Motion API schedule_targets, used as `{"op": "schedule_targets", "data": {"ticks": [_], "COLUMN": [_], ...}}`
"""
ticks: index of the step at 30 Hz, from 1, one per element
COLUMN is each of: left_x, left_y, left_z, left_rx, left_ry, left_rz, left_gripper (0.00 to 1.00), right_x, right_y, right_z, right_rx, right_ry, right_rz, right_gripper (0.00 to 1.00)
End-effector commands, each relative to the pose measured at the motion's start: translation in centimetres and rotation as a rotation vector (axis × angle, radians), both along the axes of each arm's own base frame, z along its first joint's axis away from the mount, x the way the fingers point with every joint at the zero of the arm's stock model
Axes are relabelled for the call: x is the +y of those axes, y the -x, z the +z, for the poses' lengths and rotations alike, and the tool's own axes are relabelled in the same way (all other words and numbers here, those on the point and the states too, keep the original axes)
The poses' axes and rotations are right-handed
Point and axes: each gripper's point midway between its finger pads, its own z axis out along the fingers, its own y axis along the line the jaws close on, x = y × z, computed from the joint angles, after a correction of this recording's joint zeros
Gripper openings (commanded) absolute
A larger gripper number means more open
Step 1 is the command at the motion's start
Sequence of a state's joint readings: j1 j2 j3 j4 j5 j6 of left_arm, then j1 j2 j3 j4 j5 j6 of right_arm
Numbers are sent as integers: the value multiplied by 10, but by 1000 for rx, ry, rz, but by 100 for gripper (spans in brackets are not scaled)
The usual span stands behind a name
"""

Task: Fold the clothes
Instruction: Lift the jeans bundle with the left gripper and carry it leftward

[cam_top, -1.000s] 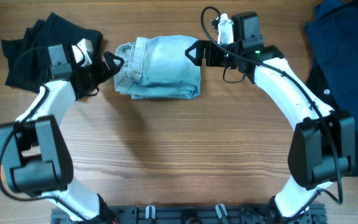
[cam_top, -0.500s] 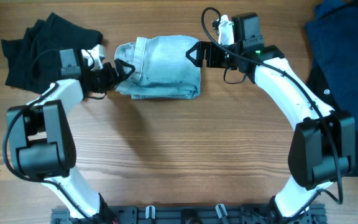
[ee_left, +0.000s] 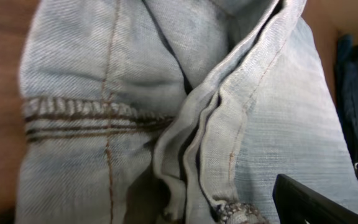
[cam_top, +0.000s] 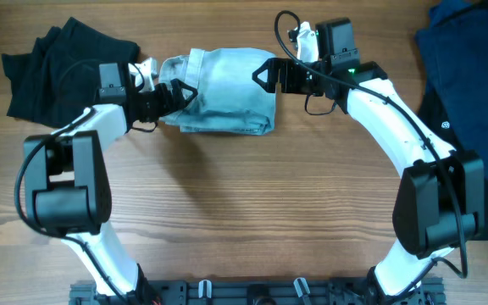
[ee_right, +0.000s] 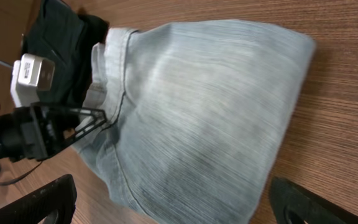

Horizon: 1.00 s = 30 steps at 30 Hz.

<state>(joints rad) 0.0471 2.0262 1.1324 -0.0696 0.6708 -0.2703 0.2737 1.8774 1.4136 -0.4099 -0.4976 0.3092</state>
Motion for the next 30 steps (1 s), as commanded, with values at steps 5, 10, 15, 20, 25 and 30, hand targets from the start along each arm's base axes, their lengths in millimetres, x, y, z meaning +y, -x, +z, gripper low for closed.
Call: {"op": "schedule_targets", "data": {"ticks": [5, 10, 15, 20, 25, 30], "left_x": [-30, -54, -55, -42, -34, -34], "left_y": [17, 1, -4, -12, -22, -26], "left_z": [-66, -55, -27, 35, 91, 134], "left_rx": [105, -1, -16, -58, -139, -211], "left_ry": [-129, -144, -40, 117, 201, 256], "left_rz": [-6, -21, -14, 31, 83, 113], "left_gripper": [16, 4, 4, 4, 4, 4], "right_x": [1, 0, -10, -28, -36, -36], "right_y": [4, 5, 1, -6, -9, -8], "right_z": [8, 6, 6, 8, 10, 9], "right_rx": [-12, -2, -2, 3, 6, 9], "right_ry": [-15, -10, -11, -30, -50, -49], "right_rz": [25, 27, 4, -29, -36, -36], "right_gripper": [100, 100, 100, 100, 100, 100]}}
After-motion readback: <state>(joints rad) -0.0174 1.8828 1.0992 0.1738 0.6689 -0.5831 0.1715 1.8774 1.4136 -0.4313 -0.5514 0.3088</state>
